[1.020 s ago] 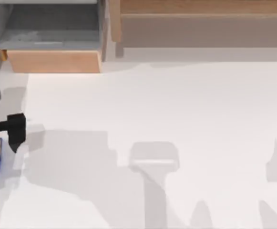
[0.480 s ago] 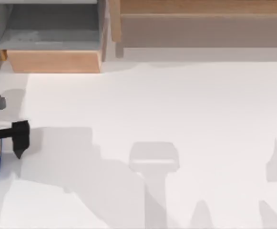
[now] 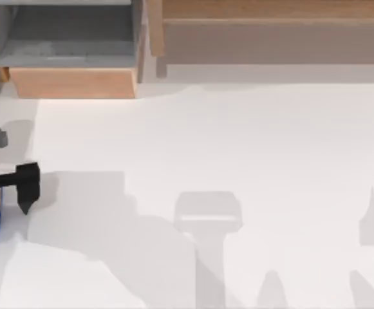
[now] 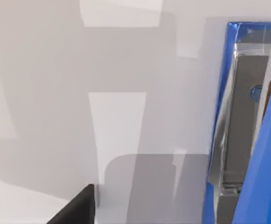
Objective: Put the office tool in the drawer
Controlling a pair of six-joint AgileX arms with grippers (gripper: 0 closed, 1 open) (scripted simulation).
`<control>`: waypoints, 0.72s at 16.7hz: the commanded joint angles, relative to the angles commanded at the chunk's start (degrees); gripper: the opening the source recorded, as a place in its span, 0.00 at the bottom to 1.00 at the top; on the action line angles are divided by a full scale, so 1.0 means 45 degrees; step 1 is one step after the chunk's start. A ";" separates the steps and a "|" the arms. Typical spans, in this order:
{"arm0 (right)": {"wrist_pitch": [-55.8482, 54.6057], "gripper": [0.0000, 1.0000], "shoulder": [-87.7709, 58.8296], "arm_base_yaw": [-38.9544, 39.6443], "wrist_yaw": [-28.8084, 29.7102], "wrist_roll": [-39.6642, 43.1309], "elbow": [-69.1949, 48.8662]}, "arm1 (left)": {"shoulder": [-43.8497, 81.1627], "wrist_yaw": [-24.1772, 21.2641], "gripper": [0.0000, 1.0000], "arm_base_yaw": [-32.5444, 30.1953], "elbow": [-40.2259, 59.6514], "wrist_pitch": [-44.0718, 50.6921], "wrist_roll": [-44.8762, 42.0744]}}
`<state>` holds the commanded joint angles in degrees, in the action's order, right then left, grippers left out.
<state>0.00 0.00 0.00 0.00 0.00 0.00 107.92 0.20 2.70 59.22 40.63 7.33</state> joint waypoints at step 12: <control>0.0000 1.00 0.0000 0.0000 0.0000 0.0000 0.0000 | 0.0000 0.0000 0.00 0.0000 0.0000 0.0000 0.0000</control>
<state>0.00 0.00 0.00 0.00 0.00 0.00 107.92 0.20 2.70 59.22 40.63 7.33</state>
